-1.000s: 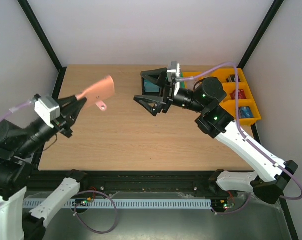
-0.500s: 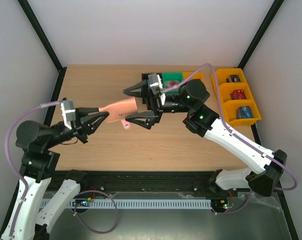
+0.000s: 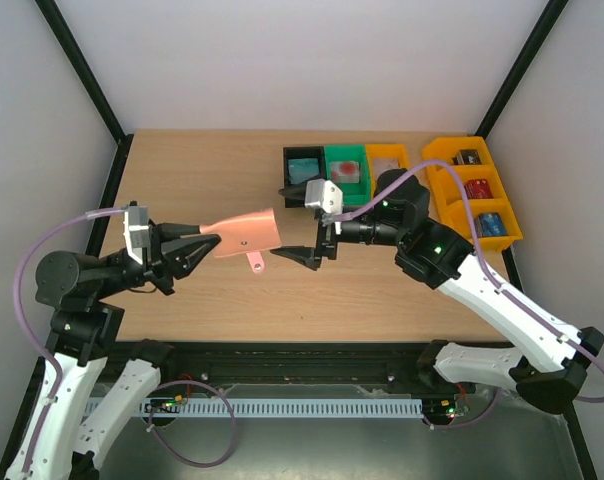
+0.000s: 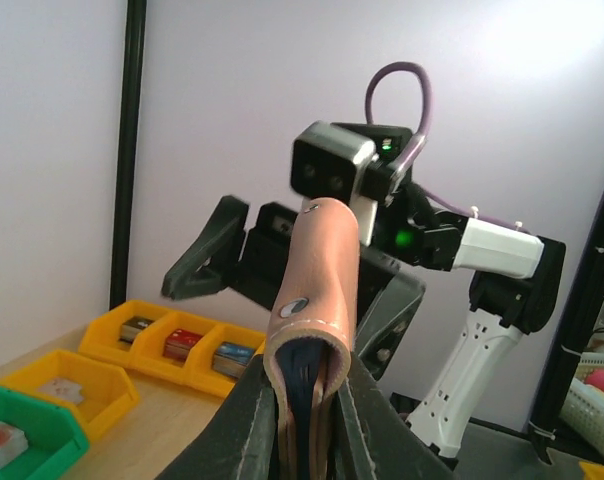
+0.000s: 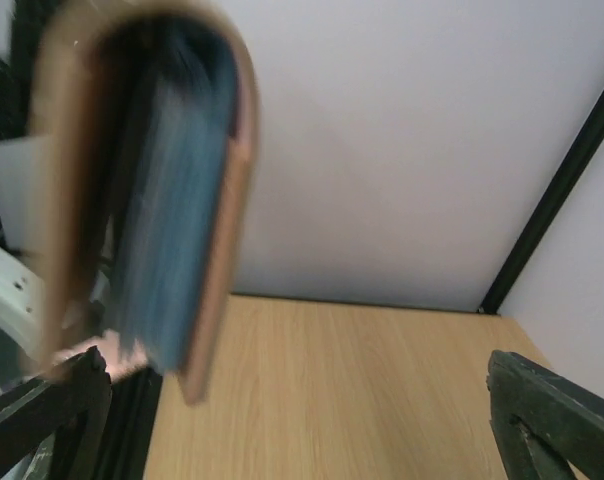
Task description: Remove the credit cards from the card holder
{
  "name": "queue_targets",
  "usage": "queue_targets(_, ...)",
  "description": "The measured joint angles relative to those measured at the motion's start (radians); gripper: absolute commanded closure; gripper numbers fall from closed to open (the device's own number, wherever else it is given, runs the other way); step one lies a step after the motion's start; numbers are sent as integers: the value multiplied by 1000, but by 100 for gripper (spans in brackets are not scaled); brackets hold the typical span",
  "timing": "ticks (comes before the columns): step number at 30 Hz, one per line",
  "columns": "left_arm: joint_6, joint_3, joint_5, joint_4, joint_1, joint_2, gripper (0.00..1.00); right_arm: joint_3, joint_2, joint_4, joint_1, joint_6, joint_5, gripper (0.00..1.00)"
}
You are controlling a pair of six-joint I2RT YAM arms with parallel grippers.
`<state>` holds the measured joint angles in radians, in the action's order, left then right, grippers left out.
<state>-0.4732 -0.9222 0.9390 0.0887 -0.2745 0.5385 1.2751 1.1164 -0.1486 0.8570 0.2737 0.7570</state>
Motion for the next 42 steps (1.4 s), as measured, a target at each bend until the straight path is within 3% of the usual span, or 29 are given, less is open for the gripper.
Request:
queue_targets(10,-13,0,30,21,0,0,98,48,71,-134,0,96,-3,3)
queue_targets(20,12,16,21,-1,1,10,98,56,72,-74,0,11,80,10)
queue_targets(28,119,16,19,-108,0,32,98,56,78,28,-1,-83,36,3)
queue_targets(32,175,16,13,-153,0,43,98,56,77,47,-2,-100,17,5)
queue_targets(34,190,16,18,-161,0,42,98,55,77,48,-2,-103,18,15)
queue_targets(36,201,16,27,-167,0,42,98,55,77,48,-2,-101,25,35)
queue_targets(39,212,16,41,-177,5,44,98,56,85,46,-2,-103,51,55)
queue_targets(42,225,16,40,-190,7,45,98,59,106,38,-2,-108,84,91)
